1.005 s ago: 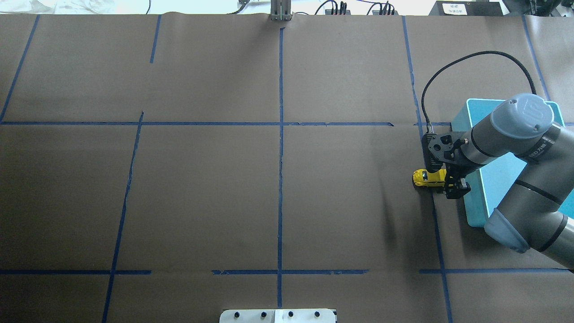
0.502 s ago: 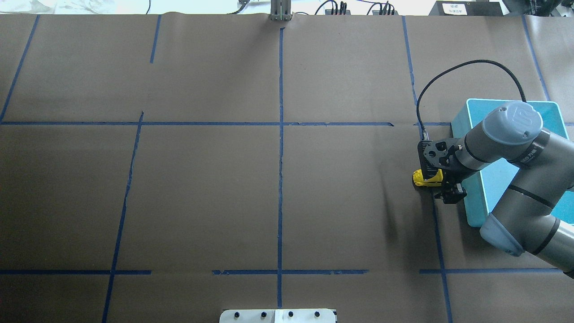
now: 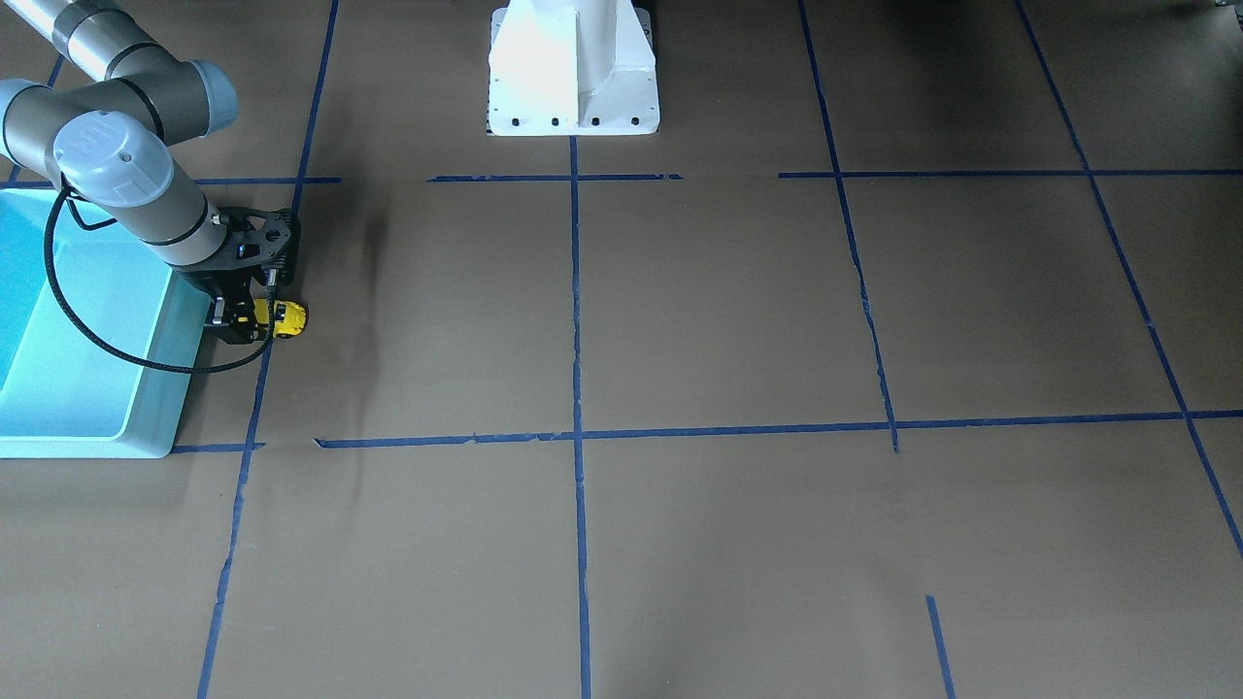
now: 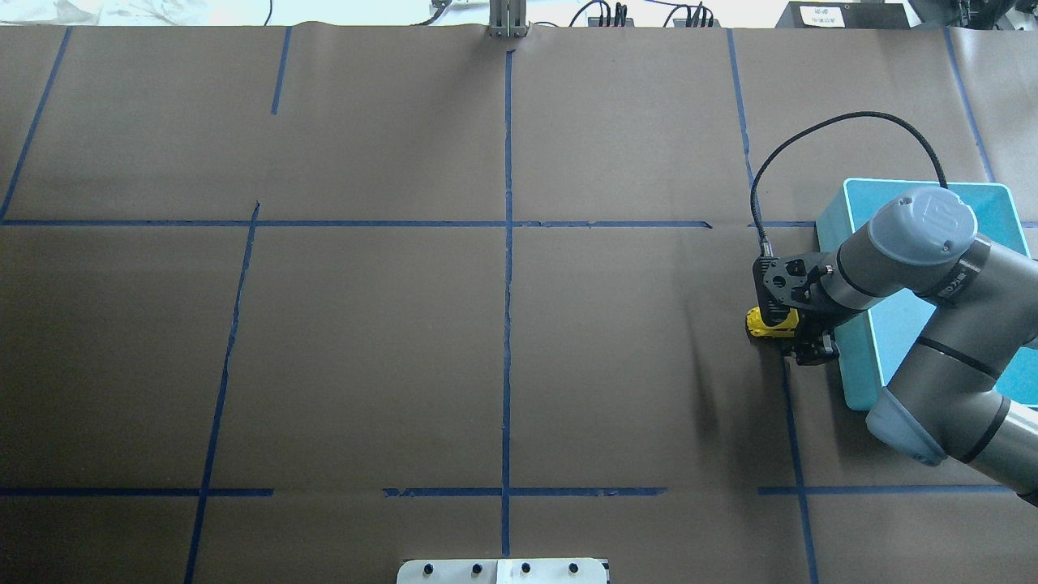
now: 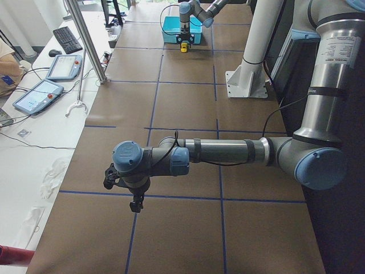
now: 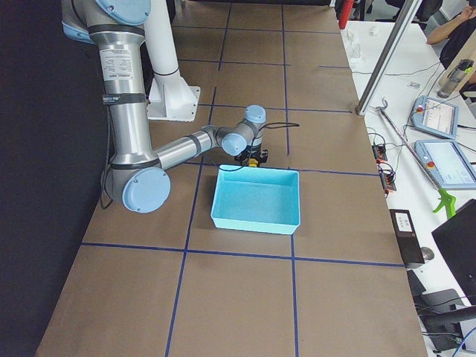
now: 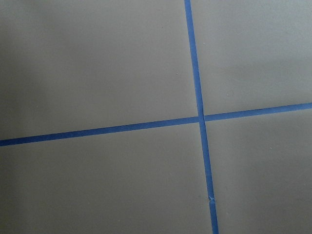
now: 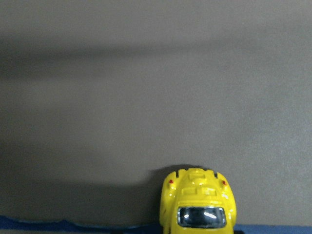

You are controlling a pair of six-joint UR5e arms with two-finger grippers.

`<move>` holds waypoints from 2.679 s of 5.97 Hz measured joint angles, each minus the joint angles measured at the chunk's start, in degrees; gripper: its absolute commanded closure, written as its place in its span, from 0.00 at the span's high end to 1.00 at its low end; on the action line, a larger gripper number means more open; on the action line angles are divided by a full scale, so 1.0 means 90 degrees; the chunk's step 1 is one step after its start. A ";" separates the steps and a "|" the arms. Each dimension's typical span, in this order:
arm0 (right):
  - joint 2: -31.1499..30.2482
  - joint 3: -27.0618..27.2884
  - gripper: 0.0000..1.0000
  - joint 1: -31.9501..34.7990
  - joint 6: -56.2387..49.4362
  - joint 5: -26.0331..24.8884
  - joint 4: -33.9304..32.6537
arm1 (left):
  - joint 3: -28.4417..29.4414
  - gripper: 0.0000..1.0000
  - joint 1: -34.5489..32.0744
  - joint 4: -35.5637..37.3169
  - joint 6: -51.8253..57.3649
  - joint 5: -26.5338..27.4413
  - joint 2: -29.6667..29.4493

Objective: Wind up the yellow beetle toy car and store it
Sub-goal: 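Lift the yellow car with the right gripper and carry it over the bin, then lower the car into the blue bin and open the right gripper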

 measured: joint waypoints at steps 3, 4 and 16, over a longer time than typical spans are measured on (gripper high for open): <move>0.0188 0.0596 0.00 0.0449 0.0042 0.0400 -0.0702 | -0.0007 1.00 0.0003 0.0000 0.0000 0.0002 0.0007; 0.0395 0.1137 0.00 0.0743 0.0032 0.0495 -0.1441 | -0.0007 1.00 0.0001 0.0000 0.0000 0.0002 0.0012; -0.0953 -0.0279 0.01 0.2126 -0.1690 0.1000 0.0085 | -0.0007 1.00 0.0000 0.0000 0.0000 0.0011 0.0044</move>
